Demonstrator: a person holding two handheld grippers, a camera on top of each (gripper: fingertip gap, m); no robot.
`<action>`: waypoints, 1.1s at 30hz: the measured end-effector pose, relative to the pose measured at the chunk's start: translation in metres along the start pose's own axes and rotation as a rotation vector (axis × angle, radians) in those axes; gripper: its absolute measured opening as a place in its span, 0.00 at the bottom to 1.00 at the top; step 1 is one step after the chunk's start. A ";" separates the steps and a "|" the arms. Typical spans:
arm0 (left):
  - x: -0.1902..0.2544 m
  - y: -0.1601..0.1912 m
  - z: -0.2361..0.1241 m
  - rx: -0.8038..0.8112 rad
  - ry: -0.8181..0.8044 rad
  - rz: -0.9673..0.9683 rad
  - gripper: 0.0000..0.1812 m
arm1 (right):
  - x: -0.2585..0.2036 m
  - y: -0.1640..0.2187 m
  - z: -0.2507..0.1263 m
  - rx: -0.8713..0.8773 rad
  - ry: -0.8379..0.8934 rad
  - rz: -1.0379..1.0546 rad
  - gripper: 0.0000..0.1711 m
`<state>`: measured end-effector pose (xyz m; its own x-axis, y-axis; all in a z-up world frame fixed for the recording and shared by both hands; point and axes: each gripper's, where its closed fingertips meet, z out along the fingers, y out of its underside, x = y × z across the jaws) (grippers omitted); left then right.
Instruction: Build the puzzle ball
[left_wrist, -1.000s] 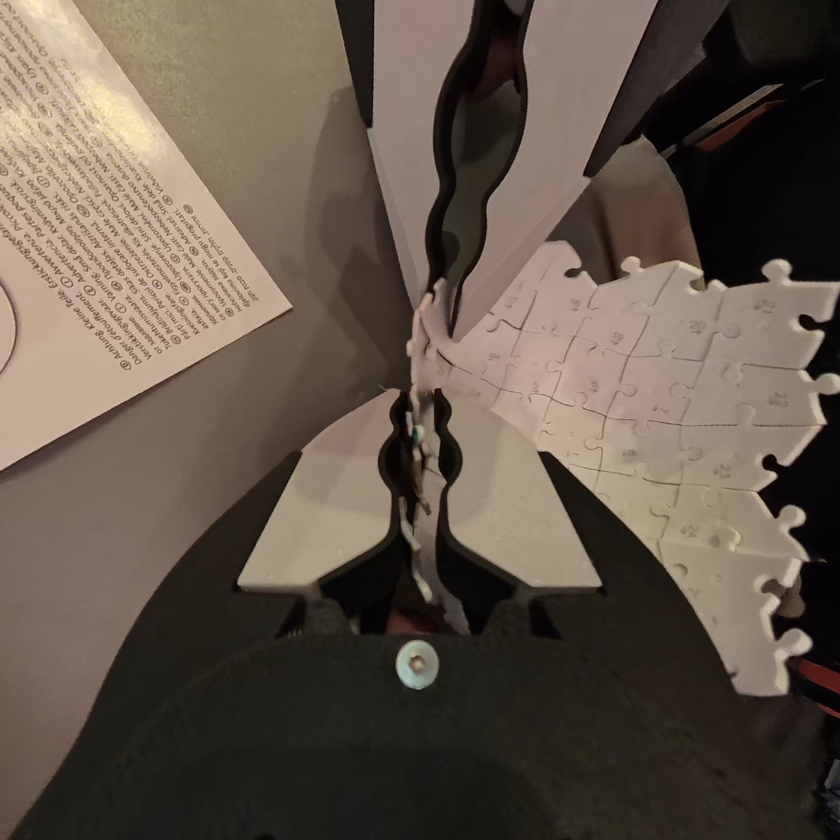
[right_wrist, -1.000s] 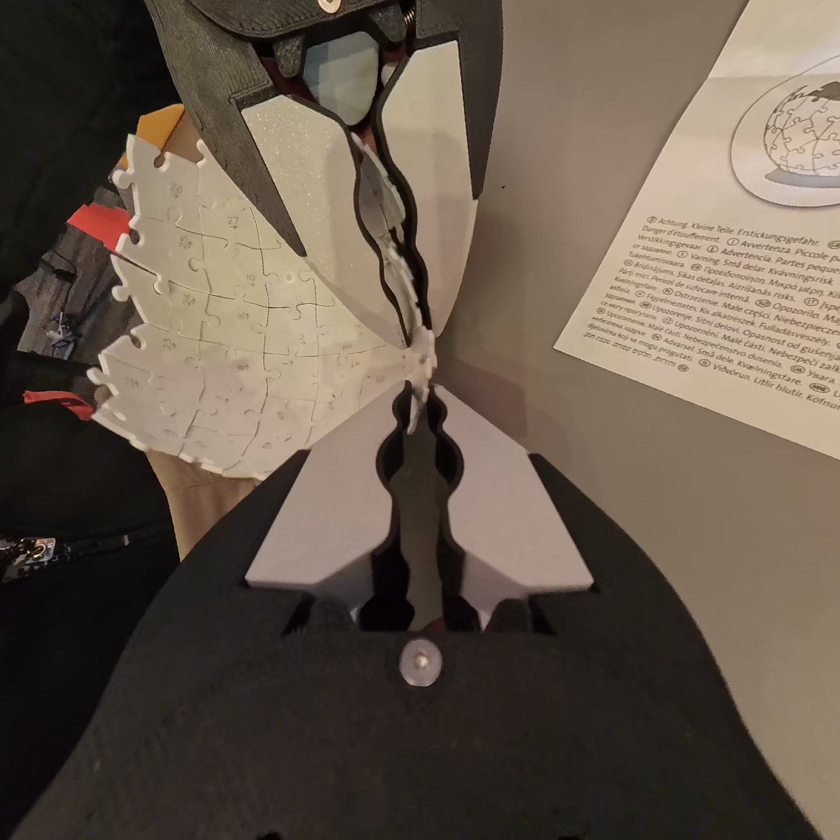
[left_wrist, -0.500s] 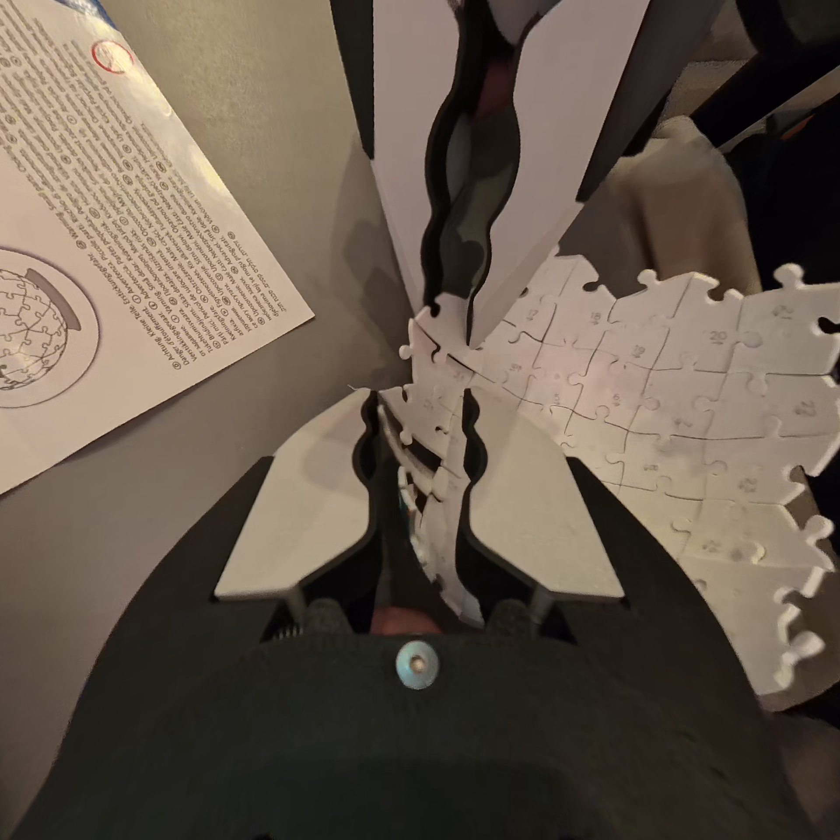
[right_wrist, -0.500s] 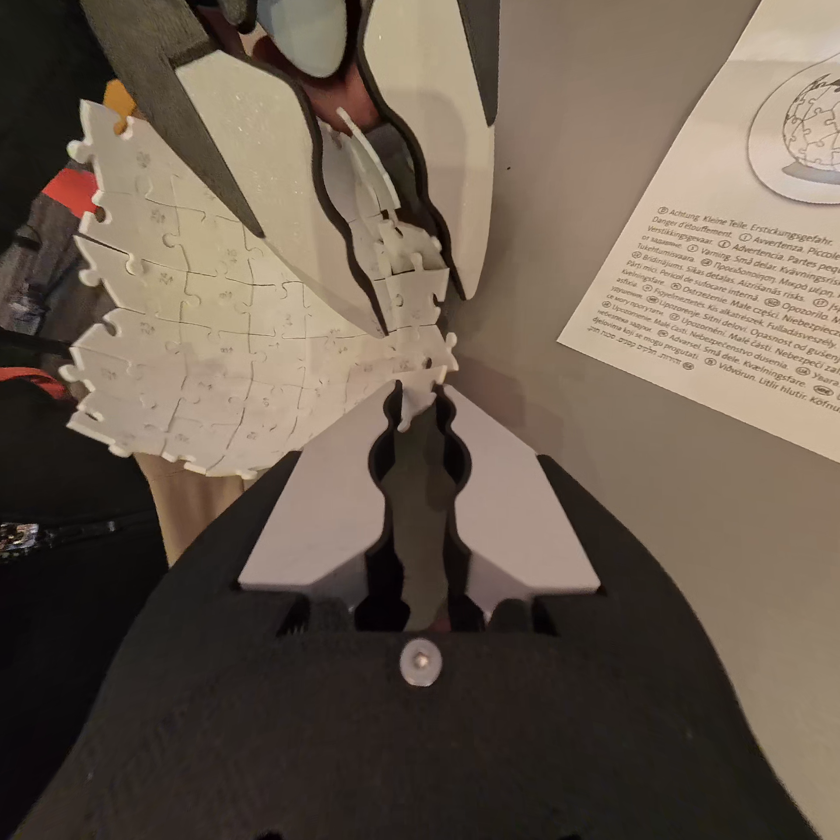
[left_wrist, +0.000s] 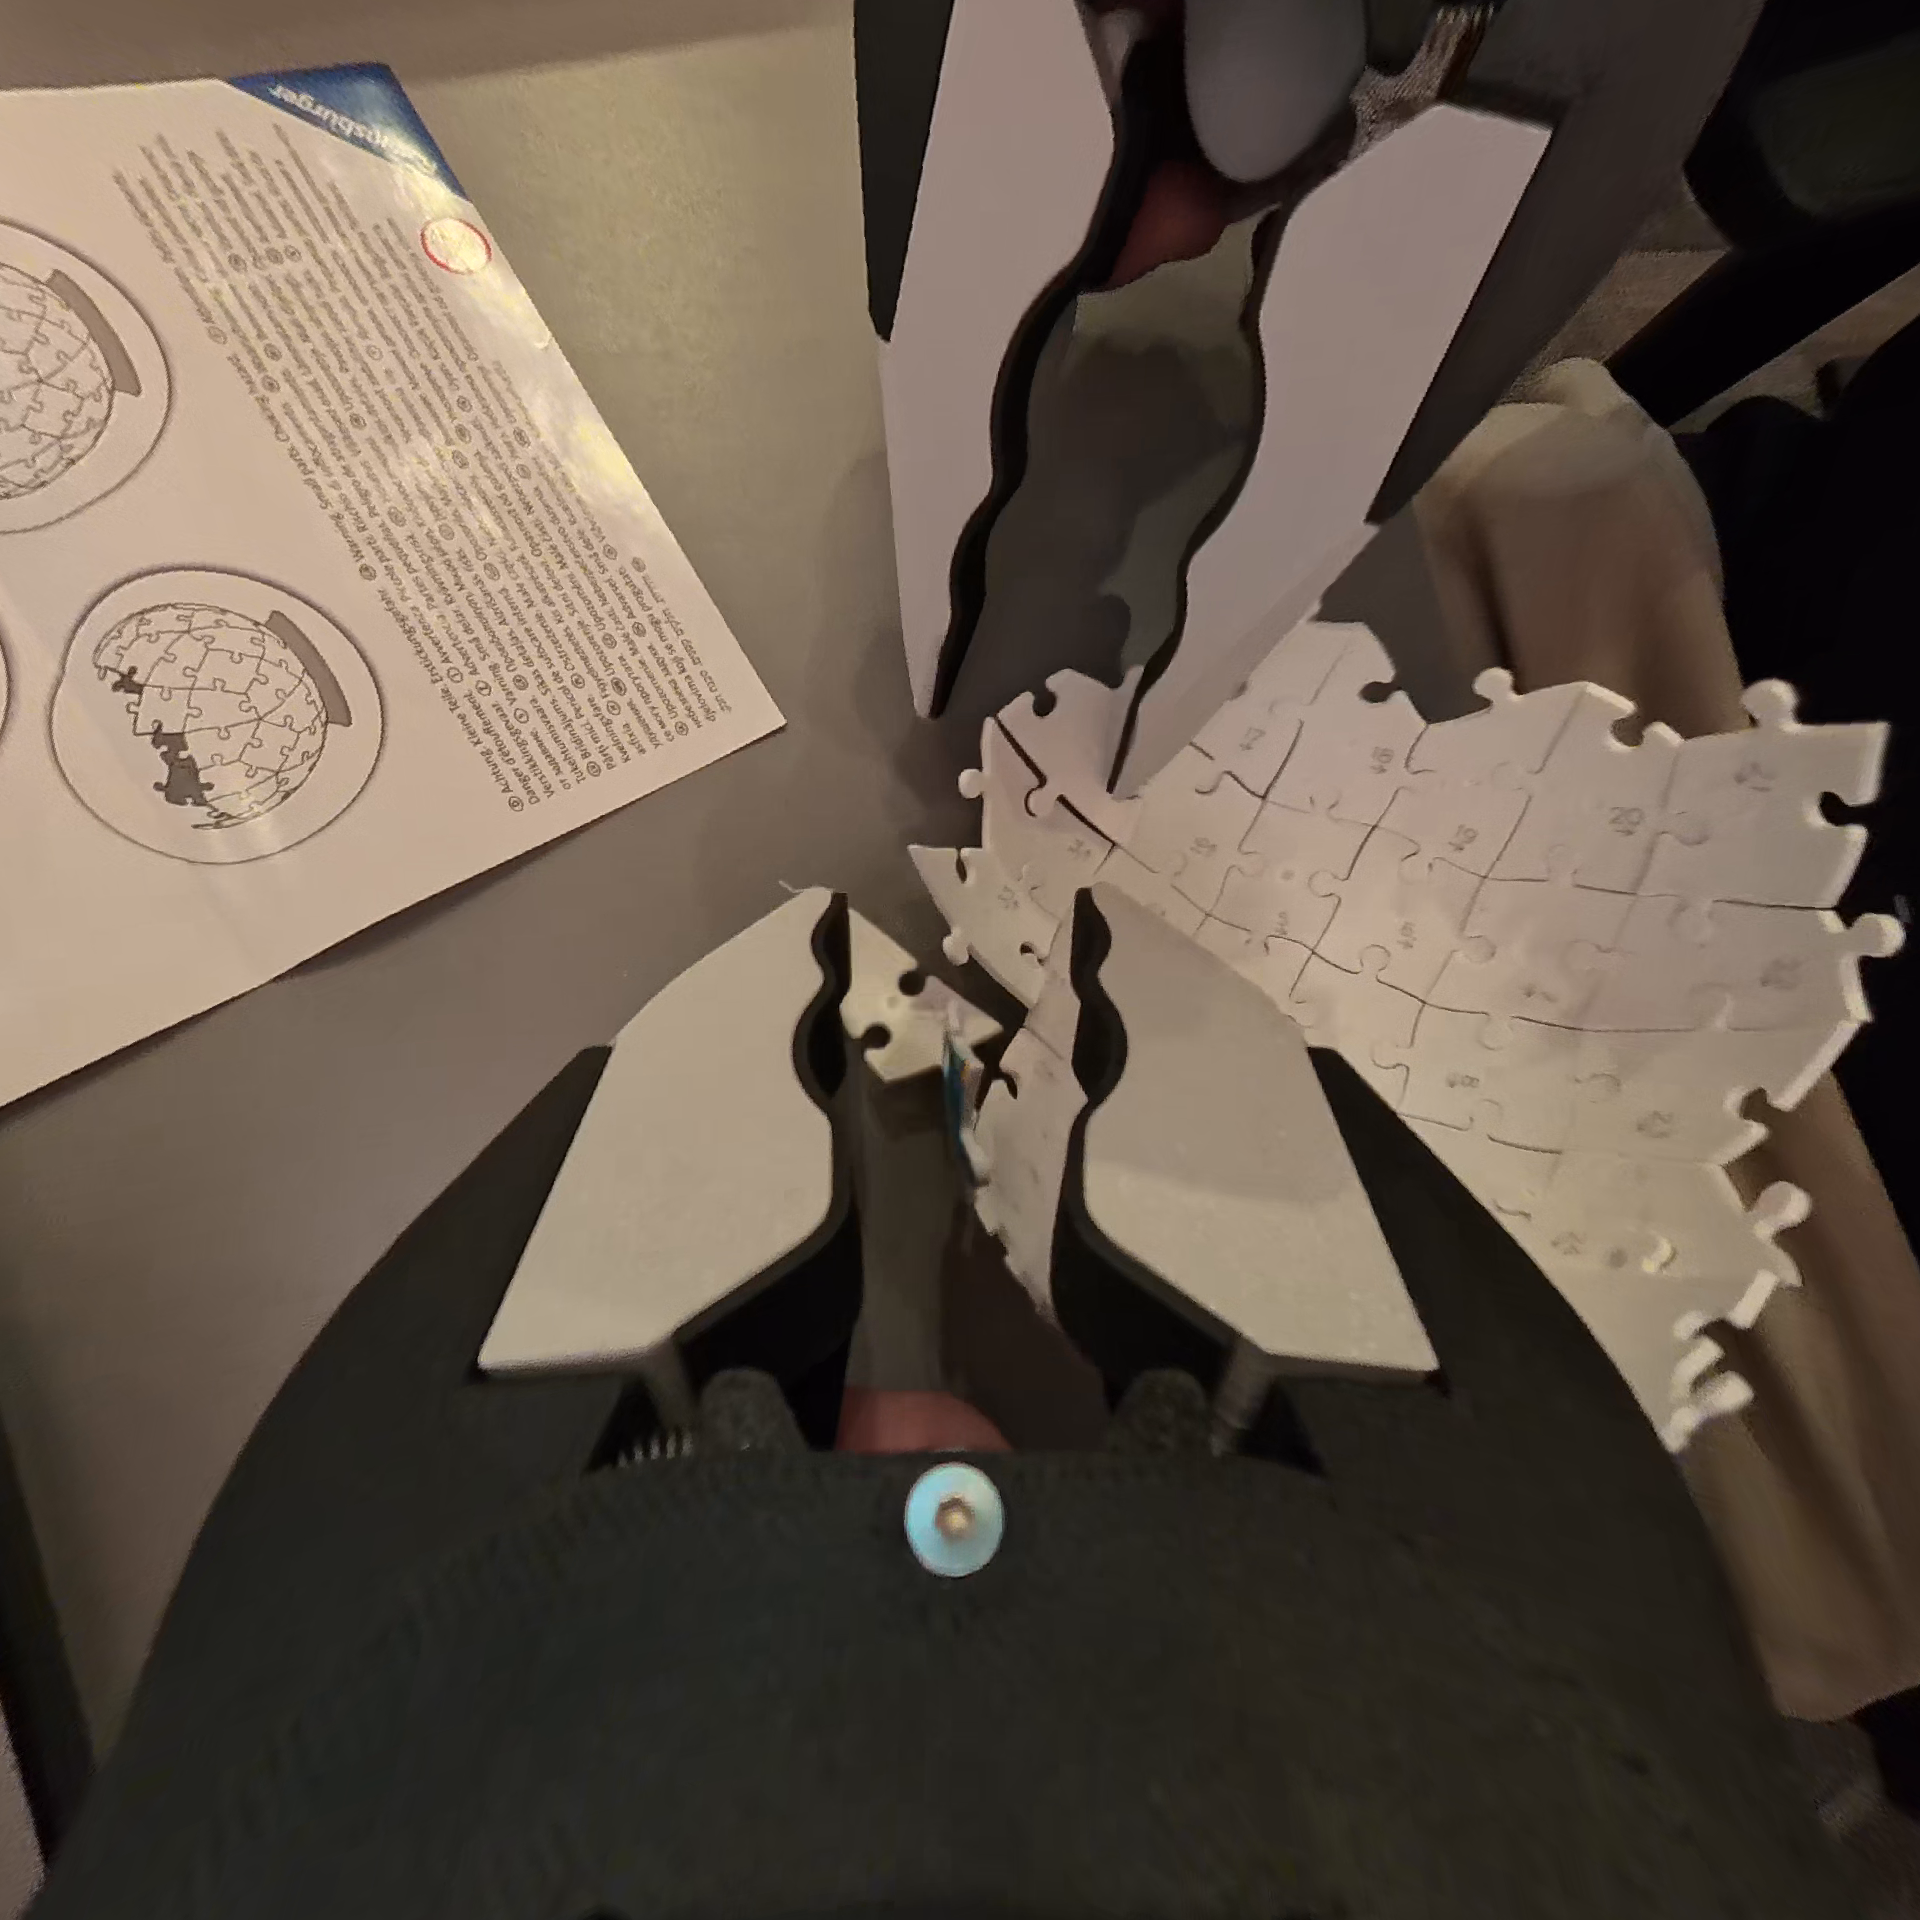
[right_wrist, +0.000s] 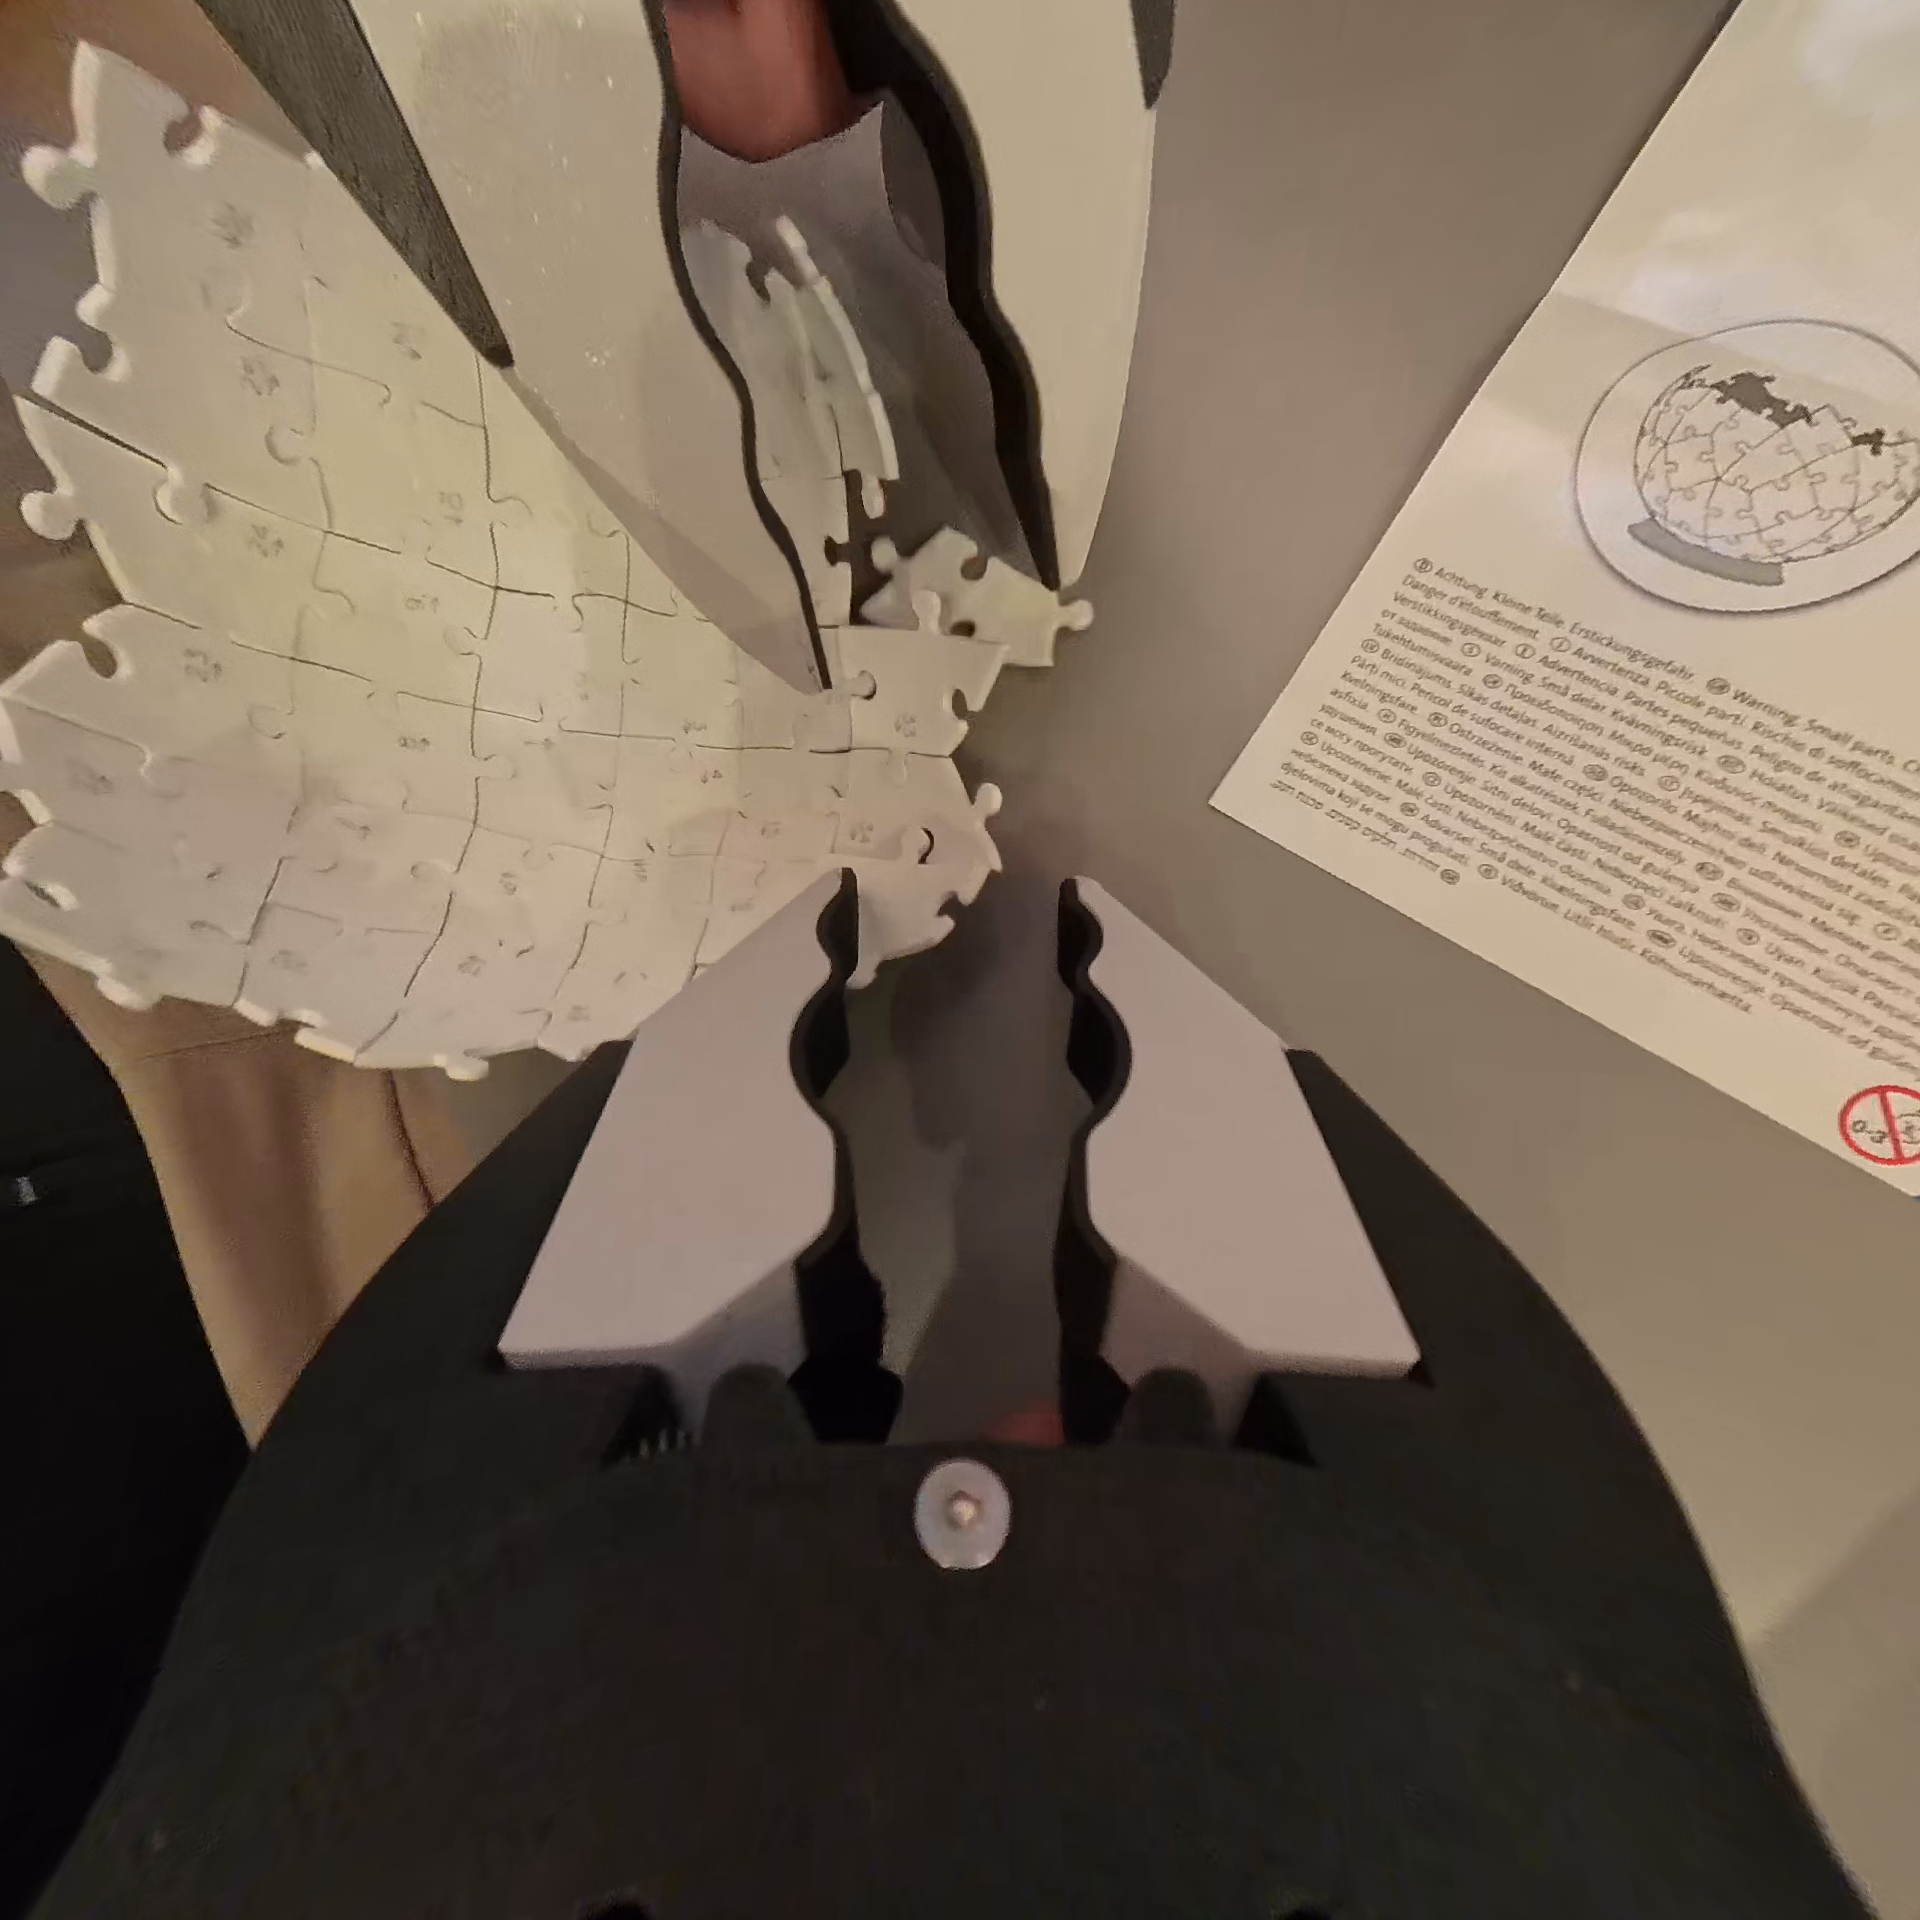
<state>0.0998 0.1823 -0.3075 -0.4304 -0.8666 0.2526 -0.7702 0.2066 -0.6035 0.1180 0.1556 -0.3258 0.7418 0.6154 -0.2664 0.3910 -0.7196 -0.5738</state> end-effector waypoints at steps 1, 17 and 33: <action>0.000 -0.001 -0.001 0.001 -0.005 0.005 0.22 | 0.000 0.000 0.001 -0.008 0.008 -0.012 0.22; -0.043 -0.054 -0.061 0.297 -0.356 -0.093 0.18 | 0.000 0.006 0.007 -0.146 0.117 -0.224 0.26; 0.004 -0.002 -0.102 0.463 -0.611 -0.408 0.19 | -0.005 0.004 0.008 -0.267 0.159 -0.360 0.21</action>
<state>0.0514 0.2245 -0.2283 0.2682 -0.9522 0.1462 -0.4830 -0.2642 -0.8348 0.1114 0.1517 -0.3330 0.5998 0.7988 0.0466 0.7492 -0.5402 -0.3833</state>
